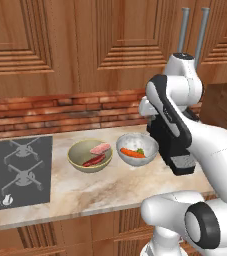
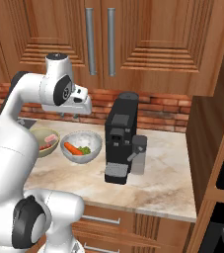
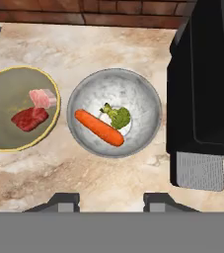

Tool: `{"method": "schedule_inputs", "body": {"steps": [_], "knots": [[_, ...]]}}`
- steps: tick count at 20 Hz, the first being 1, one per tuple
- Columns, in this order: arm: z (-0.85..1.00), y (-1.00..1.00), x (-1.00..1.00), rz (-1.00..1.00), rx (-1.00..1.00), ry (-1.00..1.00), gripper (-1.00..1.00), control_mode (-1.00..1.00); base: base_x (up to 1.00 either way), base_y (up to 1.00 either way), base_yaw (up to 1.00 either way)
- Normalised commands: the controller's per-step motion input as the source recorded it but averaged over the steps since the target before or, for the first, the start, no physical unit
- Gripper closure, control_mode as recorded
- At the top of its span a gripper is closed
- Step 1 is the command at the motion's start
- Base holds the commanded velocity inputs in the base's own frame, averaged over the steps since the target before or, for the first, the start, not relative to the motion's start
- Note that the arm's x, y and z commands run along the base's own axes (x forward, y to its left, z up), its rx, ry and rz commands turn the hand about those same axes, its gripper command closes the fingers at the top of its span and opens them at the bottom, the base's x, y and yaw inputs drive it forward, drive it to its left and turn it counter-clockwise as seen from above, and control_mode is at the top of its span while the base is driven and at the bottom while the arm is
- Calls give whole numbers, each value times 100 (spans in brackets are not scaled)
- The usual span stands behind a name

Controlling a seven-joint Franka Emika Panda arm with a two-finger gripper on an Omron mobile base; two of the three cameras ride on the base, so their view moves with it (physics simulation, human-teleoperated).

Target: Place the bowl with the broccoli and carrot on the top shelf of the fridge. Place the bowl with the steaks on the second highest shelf of the fridge.

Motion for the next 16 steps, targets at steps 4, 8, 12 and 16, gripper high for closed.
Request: {"method": "schedule_inputs", "body": {"steps": [4,8,12,16], "knots": [[0,16,-5,-2,-2,-1,-100,-100,0,0,0],[-42,56,-5,-28,0,-1,-100,-100,0,0,0],[-69,-2,-37,-51,9,0,-100,-100,0,0,0],[-67,-38,-31,-63,21,0,-100,-100,0,0,0]]}}
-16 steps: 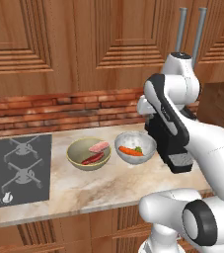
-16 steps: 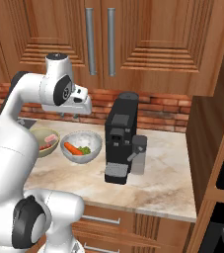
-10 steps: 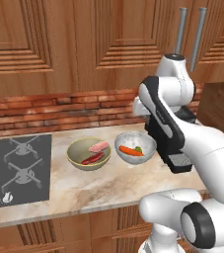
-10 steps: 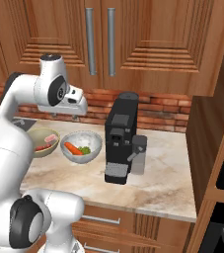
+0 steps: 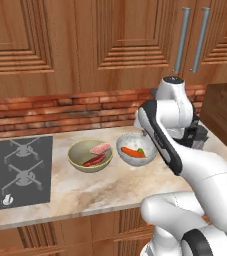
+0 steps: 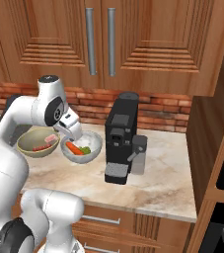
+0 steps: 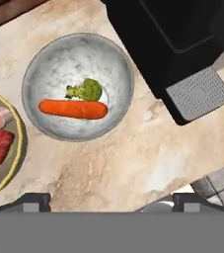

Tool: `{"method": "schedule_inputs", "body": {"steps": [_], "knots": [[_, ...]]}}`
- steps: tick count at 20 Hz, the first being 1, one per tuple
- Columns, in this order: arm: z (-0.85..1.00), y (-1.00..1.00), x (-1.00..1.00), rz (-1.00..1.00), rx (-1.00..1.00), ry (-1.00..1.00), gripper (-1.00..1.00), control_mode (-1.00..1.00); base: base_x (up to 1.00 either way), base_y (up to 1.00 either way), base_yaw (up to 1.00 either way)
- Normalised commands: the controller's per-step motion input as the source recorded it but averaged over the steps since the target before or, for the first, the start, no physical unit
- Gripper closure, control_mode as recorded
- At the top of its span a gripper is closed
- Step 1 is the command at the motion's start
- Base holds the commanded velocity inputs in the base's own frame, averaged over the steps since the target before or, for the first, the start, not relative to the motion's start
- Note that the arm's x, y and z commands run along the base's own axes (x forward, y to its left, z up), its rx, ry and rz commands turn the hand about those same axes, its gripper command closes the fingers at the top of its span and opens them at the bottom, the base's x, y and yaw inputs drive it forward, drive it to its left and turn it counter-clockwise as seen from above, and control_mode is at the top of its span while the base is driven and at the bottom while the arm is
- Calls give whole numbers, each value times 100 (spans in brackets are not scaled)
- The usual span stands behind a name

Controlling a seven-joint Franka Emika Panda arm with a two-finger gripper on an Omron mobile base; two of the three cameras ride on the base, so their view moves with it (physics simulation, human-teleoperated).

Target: Place the bowl with the broccoli and carrot on the top shelf of the fridge. Place the bowl with the steaks on the second highest shelf of the fridge.

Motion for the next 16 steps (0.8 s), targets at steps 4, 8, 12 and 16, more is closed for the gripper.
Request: {"method": "schedule_inputs", "body": {"steps": [4,8,12,16], "knots": [[-64,-34,1,-59,21,0,-100,-100,0,0,0],[-26,-22,27,-13,4,0,-100,-100,0,0,0],[-33,-6,33,-2,0,2,-100,-100,0,0,0],[-39,0,33,0,1,1,-100,-100,0,0,0]]}}
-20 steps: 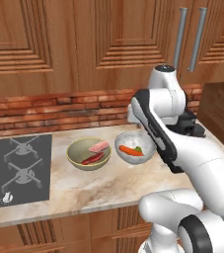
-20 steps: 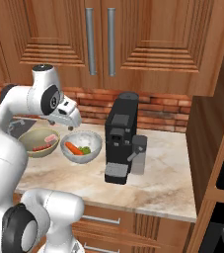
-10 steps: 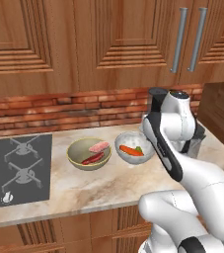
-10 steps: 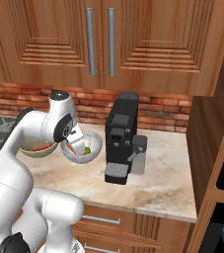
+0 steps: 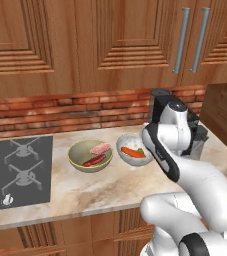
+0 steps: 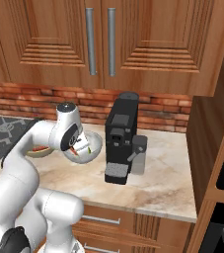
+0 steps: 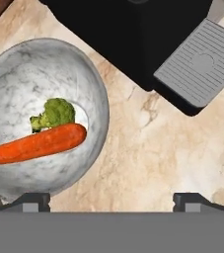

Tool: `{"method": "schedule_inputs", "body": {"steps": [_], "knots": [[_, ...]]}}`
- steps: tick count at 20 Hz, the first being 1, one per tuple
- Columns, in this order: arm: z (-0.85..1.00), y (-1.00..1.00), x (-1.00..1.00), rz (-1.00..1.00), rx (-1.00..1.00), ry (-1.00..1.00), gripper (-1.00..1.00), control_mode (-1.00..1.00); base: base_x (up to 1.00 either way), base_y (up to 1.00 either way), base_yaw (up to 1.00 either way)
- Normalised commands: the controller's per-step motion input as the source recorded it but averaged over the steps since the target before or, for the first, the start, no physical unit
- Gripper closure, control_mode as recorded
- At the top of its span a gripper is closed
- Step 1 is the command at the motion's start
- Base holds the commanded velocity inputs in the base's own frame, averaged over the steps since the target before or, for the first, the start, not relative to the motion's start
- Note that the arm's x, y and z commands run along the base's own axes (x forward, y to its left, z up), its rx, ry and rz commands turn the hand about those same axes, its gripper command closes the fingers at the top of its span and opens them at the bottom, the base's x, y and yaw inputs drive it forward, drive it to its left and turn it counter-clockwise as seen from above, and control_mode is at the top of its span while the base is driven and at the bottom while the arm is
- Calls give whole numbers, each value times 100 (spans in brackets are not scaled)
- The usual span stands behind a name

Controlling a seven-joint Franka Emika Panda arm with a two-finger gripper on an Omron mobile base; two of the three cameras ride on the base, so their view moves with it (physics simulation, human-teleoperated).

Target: Place the bowl with the broccoli and carrot on the top shelf of the fridge. Place the bowl with the steaks on the second highest shelf of the fridge.

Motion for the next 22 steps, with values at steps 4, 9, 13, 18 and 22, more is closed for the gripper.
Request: {"method": "schedule_inputs", "body": {"steps": [4,9,13,18,22], "knots": [[-32,0,32,0,1,2,-100,-100,0,0,0],[-28,0,35,0,0,5,-100,-100,0,0,0],[-35,0,31,-1,0,5,-100,-100,0,0,0],[-22,0,18,-2,0,0,-100,-100,0,0,0],[-34,0,4,-4,0,0,-100,-100,0,0,0]]}}
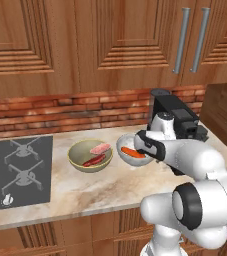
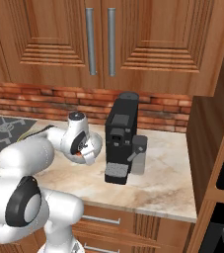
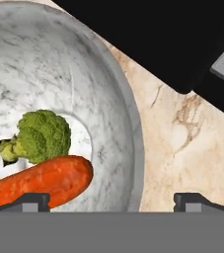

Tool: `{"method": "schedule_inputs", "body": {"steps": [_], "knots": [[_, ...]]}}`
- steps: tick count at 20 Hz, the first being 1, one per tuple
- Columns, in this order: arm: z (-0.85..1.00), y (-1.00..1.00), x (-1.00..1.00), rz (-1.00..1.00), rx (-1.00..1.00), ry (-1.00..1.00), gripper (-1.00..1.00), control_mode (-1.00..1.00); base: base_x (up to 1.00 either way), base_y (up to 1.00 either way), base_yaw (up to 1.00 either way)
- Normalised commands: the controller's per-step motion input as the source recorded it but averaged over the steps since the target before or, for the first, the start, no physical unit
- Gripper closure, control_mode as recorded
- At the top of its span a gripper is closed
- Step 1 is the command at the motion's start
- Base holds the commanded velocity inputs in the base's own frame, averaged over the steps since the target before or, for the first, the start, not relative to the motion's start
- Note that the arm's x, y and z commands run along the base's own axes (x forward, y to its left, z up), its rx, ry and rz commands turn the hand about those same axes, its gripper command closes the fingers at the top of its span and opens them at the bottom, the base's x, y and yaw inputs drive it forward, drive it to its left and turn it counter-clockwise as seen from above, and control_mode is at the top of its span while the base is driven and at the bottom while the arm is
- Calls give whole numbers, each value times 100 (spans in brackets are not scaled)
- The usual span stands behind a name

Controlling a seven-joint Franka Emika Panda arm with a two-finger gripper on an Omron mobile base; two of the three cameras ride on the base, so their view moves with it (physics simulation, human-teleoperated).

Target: Place the bowl with the broccoli and carrot on the top shelf of the fridge. Place the bowl with the steaks on the second highest shelf of the fridge.

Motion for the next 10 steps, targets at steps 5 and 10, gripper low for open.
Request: {"method": "schedule_inputs", "body": {"steps": [5,10], "knots": [[-53,0,-3,-6,0,0,100,-100,0,0,0],[-13,0,0,-2,0,0,100,-100,0,0,0]]}}
